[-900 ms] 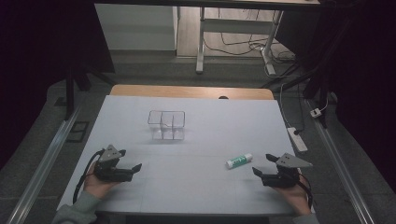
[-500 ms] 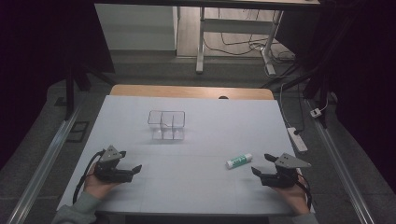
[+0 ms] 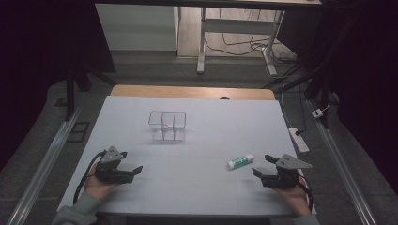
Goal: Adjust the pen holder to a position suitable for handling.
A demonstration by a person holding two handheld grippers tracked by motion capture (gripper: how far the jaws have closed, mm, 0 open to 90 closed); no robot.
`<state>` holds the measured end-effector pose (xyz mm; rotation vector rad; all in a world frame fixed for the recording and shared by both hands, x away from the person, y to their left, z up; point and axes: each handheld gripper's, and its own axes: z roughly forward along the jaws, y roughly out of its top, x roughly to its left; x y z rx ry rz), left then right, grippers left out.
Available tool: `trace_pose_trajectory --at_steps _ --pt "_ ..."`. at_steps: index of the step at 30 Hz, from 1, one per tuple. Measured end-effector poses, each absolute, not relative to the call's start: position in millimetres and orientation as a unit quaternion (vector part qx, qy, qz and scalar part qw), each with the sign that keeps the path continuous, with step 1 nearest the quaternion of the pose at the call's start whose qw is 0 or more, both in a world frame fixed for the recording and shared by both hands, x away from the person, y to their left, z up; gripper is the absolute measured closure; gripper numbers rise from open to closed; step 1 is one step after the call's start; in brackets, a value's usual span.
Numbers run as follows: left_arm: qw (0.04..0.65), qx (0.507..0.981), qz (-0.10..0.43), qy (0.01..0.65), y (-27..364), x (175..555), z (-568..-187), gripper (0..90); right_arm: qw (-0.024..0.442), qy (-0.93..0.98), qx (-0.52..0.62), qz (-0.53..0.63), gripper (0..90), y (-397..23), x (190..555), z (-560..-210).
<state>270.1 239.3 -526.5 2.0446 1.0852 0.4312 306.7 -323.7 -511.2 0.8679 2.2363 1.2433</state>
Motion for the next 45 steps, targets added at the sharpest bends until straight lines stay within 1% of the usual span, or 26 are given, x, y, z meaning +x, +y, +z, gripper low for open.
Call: trace_pose_trajectory --at_steps 16,18,19,24,29,36,40,45 --pt "0.383 0.801 0.172 0.427 239.9 278.6 -523.6 16.8 0.216 0.807 0.319 0.447 22.1 -323.8 307.8 -512.1" --pt "0.389 0.798 0.165 0.430 239.9 280.2 -522.4 16.9 0.216 0.806 0.320 0.449 22.1 -323.8 307.5 -512.0" --pt "0.409 0.790 0.150 0.432 240.9 283.4 -519.8 17.6 0.216 0.806 0.319 0.449 22.1 -323.9 307.3 -511.9" --pt "0.394 0.797 0.169 0.427 236.6 295.6 -515.2 18.8 0.216 0.807 0.318 0.448 22.0 -324.8 306.2 -511.2" --pt "0.382 0.789 0.183 0.445 236.6 313.9 -511.6 23.3 0.210 0.805 0.318 0.454 22.1 -324.9 306.2 -511.0" --pt "0.374 0.786 0.202 0.449 230.5 339.7 -512.8 28.5 0.209 0.805 0.318 0.454 22.2 -324.8 306.2 -511.0" --pt "0.361 0.780 0.224 0.460 232.5 348.8 -517.7 37.0 0.207 0.807 0.319 0.452 22.3 -324.4 306.8 -511.8" --pt "0.371 0.765 0.215 0.479 242.9 355.0 -518.0 43.0 0.209 0.807 0.318 0.451 22.3 -324.0 306.9 -512.0"
